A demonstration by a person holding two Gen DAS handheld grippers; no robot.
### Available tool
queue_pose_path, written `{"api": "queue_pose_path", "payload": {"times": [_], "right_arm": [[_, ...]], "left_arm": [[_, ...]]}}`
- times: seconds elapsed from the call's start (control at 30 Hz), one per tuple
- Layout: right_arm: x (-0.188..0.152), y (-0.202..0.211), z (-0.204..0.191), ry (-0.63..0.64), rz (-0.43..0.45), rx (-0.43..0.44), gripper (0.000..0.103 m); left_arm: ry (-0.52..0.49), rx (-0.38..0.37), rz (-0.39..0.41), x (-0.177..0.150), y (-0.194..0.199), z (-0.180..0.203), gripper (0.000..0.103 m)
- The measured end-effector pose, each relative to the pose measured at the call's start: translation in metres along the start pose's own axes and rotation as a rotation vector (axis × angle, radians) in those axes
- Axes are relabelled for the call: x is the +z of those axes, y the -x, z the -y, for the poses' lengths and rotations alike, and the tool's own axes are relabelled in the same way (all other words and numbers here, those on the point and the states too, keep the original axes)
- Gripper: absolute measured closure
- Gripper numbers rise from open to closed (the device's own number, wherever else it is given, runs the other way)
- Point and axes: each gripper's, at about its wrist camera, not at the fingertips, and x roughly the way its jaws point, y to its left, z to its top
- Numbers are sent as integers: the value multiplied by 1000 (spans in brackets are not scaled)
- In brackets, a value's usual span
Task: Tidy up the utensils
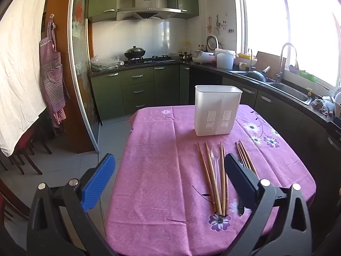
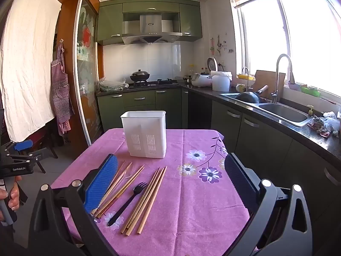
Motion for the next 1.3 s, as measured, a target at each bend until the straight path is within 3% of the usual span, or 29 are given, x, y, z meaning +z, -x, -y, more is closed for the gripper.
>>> {"api": "queue_pose_path", "payload": {"times": [1.3], "right_arm": [[4, -2, -1, 9, -4, -3, 4]], "left_arm": [[-8, -3, -15, -2, -2, 0, 6]]}}
